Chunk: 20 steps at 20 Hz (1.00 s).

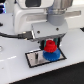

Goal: Insert the blue gear onto the right peg, followed by the red gear

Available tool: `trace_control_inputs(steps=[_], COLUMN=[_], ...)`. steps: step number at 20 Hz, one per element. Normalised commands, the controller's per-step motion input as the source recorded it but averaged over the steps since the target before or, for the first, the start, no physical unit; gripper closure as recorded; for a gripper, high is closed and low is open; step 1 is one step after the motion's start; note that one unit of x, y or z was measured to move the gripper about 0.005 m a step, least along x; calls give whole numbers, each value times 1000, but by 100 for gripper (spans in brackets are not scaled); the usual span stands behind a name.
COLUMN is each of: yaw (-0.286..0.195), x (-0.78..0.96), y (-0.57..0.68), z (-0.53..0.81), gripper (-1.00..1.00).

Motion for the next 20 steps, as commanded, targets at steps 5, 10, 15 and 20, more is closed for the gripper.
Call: trace_control_inputs(steps=[5, 10, 15, 20], yaw=[0, 0, 0, 0], x=[256, 292, 191, 141], y=[86, 0, -81, -11], z=[79, -65, -286, -193], gripper=[100, 100, 100, 100])
